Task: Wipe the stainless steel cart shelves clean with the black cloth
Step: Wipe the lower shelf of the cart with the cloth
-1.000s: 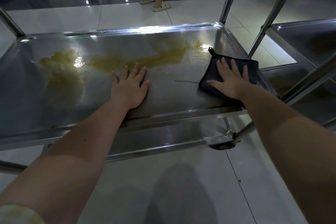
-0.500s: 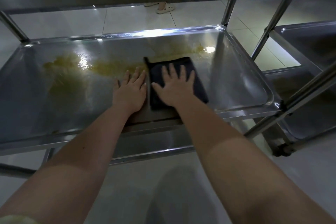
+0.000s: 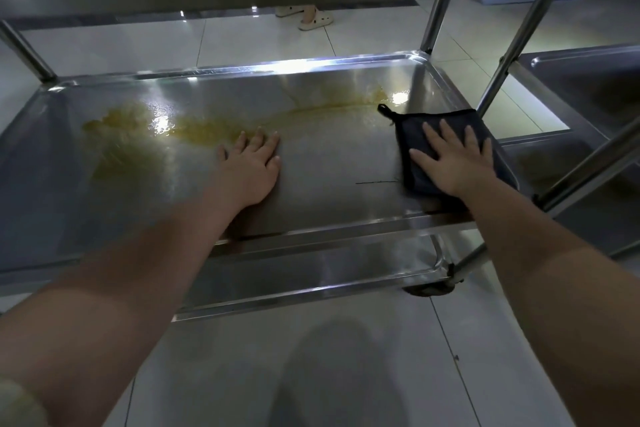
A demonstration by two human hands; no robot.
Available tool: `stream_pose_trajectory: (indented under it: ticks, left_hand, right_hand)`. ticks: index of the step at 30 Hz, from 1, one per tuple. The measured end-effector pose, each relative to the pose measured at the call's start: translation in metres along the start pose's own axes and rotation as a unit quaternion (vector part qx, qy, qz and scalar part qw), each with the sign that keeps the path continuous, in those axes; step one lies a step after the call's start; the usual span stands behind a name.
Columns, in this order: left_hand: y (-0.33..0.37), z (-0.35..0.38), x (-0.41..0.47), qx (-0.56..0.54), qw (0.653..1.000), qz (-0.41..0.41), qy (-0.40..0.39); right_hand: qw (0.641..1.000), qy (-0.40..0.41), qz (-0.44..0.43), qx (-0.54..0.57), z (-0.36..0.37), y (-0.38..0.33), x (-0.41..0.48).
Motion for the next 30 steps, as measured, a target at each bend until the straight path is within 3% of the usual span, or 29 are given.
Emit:
stream_pose_trajectory:
  ticks: [9,12,17,19,23,30]
  left_hand:
    - [-0.024,-0.007,0.035,0.027,1.0,0.006,0.004]
    - [-0.028,-0.006,0.038,0.029,1.0,0.005,0.01]
    - [-0.032,-0.004,0.041,0.016,0.999,-0.009,0.037]
    - [-0.036,-0.004,0.044,0.009,0.999,-0.018,0.036]
    - [-0.035,-0.005,0.044,0.003,0.999,-0.02,0.029]
    - [-0.027,-0.008,0.039,0.008,0.999,-0.025,0.036]
  right_hand:
    - [0.999,0.002,0.037,0.039,-0.001,-0.012,0.009]
    - [0.996,-0.003,0.058,0.065,0.0,-0.059,0.018]
    - [0.989,0.03,-0.146,-0.007,0.021,-0.209,0.002]
    - [0.983,0.029,-0.18,-0.018,0.026,-0.232,-0.002]
    - [0.985,0.026,-0.173,-0.013,0.013,-0.199,0.02]
    - [0.999,0.031,0.007,0.031,-0.022,-0.015,0.06]
Point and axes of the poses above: each hand's wrist, its own x-axis towards the middle knuckle, its own z-axis out of the palm, y = z × x, the point moved 4 cm from there along x, towards the middle knuckle, and after that the axes turned 14 degrees about -y, right-handed, at the moved point
